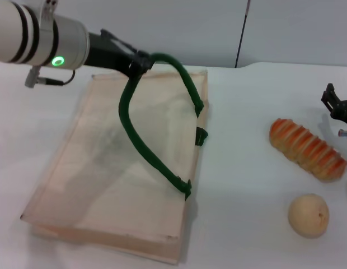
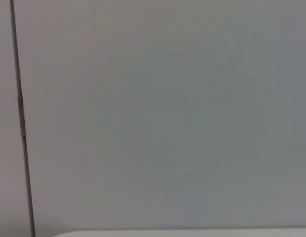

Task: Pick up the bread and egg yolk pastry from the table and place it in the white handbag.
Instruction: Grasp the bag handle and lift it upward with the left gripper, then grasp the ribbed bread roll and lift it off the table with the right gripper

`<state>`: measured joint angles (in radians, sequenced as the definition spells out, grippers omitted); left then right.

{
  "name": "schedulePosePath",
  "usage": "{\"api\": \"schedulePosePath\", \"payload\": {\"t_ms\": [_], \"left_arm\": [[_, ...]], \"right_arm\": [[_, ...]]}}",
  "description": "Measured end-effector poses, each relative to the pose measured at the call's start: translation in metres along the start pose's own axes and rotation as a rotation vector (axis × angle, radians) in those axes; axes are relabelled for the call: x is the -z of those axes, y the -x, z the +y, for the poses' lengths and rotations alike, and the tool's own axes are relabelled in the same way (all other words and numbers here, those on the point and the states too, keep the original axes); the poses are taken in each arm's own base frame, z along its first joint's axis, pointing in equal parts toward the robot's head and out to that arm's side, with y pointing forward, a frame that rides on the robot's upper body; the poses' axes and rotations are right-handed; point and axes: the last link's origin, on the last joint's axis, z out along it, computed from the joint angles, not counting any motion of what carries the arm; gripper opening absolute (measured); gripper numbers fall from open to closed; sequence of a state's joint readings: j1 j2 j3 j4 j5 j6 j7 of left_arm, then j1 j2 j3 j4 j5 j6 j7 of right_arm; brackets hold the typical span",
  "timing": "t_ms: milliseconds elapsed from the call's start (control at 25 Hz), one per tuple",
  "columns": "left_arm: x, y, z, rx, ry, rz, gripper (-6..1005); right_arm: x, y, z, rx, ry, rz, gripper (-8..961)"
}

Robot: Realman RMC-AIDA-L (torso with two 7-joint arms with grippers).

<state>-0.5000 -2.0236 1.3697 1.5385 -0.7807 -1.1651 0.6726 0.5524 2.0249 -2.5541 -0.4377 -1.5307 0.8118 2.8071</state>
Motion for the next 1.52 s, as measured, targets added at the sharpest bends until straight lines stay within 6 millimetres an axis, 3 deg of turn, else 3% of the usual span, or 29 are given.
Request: {"api": "schedulePosePath", "payload": {"t_ms": [320,1080,1520], "left_arm": [[0.021,-0.017,0.014,-0.046,0.028,0.056,118],[0.089,-0.055,0.025,-0.135,-0.043,0.139,115],[0.101,-0.064,0.022,-0.139,-0.052,0.131,112]], "right_arm": [[-0.001,-0.001,-0.001,0.001,0.000,0.011,879],[-0.004,-0.005,-0.003,0.023,0.008,0.048,880],[-0.004,-0.007,0.000,0.034,0.027,0.065,880]]}}
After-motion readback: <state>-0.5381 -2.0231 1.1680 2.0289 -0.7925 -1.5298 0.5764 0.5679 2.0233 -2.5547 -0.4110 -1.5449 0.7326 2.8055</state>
